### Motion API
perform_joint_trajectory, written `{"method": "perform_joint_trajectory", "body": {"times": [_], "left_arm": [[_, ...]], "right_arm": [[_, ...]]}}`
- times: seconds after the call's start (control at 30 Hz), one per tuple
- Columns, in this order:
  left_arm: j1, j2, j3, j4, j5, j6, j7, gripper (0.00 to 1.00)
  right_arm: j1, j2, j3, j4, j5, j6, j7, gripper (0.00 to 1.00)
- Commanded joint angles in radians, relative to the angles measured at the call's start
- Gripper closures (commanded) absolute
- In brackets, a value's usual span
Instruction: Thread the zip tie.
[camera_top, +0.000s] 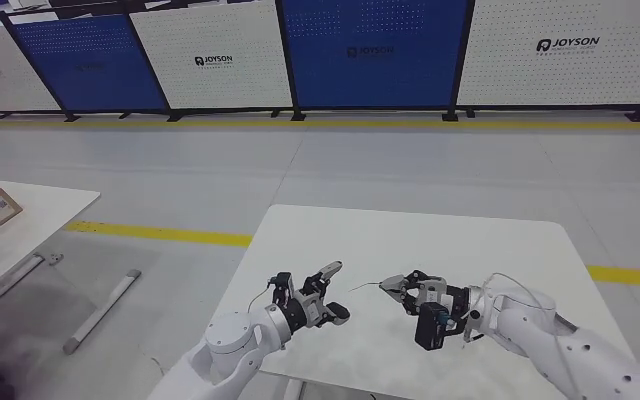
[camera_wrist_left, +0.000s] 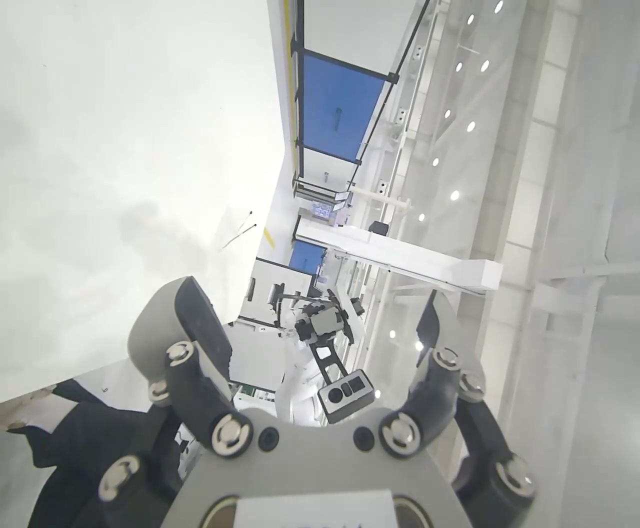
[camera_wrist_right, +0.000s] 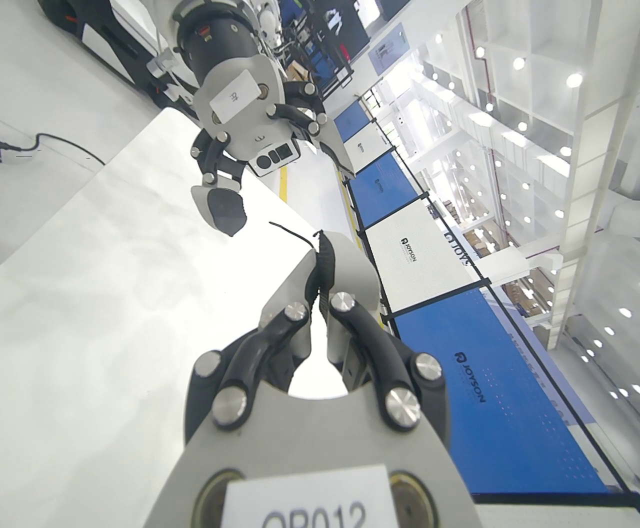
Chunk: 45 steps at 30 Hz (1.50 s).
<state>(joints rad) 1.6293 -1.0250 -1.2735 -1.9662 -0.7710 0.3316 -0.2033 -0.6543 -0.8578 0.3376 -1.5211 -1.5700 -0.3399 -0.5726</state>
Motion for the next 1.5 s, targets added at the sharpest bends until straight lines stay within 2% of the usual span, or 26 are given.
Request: {"method": "perform_joint_trajectory", "body": {"times": [0.0, 0.13, 0.23, 0.5, 0.6, 0.67, 0.73, 0.83, 1.1, 1.27, 1.33, 1.43, 1.47], "left_arm": [[-0.007, -0.004, 0.018, 0.004, -0.002, 0.001, 0.03, 0.0], [-0.041, -0.016, 0.046, 0.015, -0.027, -0.004, 0.111, 0.0], [-0.06, -0.025, 0.063, 0.018, -0.003, -0.042, 0.204, 0.0], [-0.06, -0.026, 0.064, 0.018, -0.006, -0.042, 0.203, 0.0], [-0.056, -0.027, 0.071, 0.009, -0.03, -0.015, 0.182, 0.0], [-0.051, -0.029, 0.073, -0.009, -0.039, 0.008, 0.202, 0.0], [-0.049, -0.031, 0.08, -0.02, -0.056, 0.008, 0.228, 0.0], [-0.057, -0.037, 0.083, -0.036, -0.094, 0.008, 0.301, 0.0], [-0.057, -0.037, 0.084, -0.035, -0.097, 0.008, 0.298, 0.0], [-0.051, -0.039, 0.103, -0.03, -0.175, 0.008, 0.276, 0.0], [-0.056, -0.039, 0.109, -0.03, -0.217, 0.008, 0.292, 0.0], [-0.075, -0.042, 0.114, -0.032, -0.319, 0.008, 0.35, 0.0], [-0.075, -0.042, 0.114, -0.032, -0.319, 0.008, 0.35, 0.0]], "right_arm": [[0.038, -0.009, -0.036, -0.003, 0.0, 0.0, 0.029, 1.0], [0.096, -0.032, -0.096, 0.004, 0.0, 0.0, 0.084, 1.0], [0.103, -0.035, -0.107, 0.007, 0.0, 0.0, 0.092, 1.0], [0.103, -0.035, -0.107, 0.007, 0.0, 0.0, 0.092, 1.0], [0.103, -0.035, -0.107, 0.007, 0.0, 0.0, 0.092, 1.0], [0.103, -0.035, -0.107, 0.007, 0.0, 0.0, 0.092, 1.0], [0.103, -0.035, -0.107, 0.007, 0.0, 0.0, 0.092, 1.0], [0.103, -0.035, -0.107, 0.007, 0.0, 0.0, 0.092, 1.0], [0.103, -0.035, -0.107, 0.007, 0.0, 0.0, 0.092, 1.0], [0.103, -0.035, -0.107, 0.007, 0.0, 0.0, 0.092, 1.0], [0.103, -0.035, -0.107, 0.007, 0.0, 0.0, 0.092, 1.0], [0.103, -0.035, -0.107, 0.007, 0.0, 0.0, 0.092, 1.0], [0.103, -0.035, -0.107, 0.007, 0.0, 0.0, 0.092, 1.0]]}}
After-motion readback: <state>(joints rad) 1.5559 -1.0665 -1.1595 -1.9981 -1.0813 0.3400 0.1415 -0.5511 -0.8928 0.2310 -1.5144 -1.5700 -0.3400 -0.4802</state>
